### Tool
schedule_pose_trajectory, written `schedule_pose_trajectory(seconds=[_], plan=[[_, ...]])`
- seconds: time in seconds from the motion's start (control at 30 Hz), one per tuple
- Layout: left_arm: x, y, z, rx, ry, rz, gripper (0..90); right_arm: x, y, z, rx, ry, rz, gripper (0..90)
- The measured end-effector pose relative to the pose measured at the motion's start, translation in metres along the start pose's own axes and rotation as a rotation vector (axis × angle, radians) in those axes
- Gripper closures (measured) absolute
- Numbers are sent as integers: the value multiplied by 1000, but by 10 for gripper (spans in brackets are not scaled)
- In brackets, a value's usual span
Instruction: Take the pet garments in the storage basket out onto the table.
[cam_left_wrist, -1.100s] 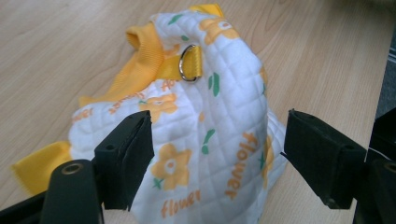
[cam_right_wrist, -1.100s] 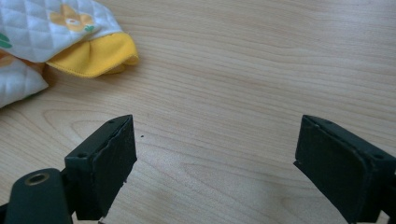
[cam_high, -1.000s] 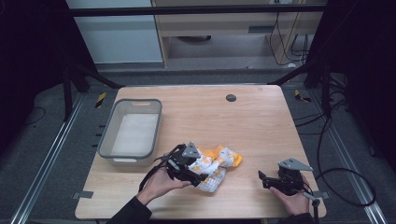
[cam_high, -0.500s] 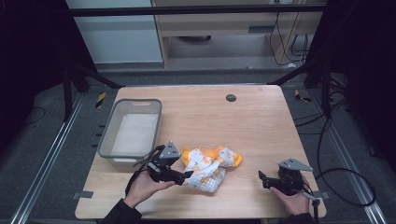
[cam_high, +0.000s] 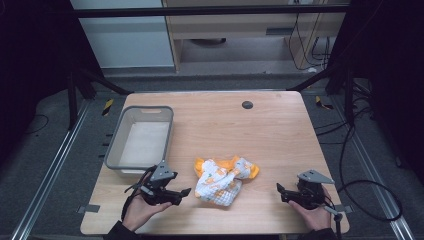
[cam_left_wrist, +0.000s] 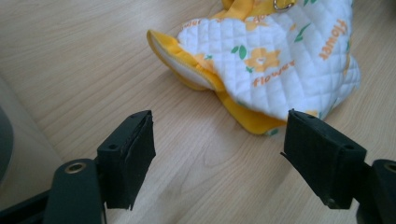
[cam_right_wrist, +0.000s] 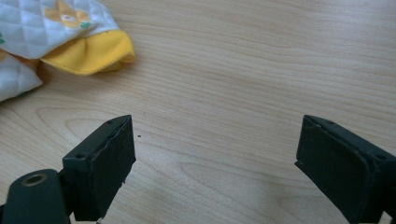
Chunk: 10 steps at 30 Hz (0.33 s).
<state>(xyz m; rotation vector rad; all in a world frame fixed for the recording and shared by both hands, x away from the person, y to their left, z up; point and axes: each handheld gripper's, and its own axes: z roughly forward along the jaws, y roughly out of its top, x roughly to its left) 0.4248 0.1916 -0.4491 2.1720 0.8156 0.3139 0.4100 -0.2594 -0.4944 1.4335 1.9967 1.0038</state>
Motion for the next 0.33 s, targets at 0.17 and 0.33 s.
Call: schedule_pose_trajectory(seconds=[0.17,0.33], plan=[[4,-14,-5,-3,21,-14,243,0,0,0,-2,-4,-2,111],[10,-30,-14,-1,46,-40,240,0,0,0,-4,-3,2,107]])
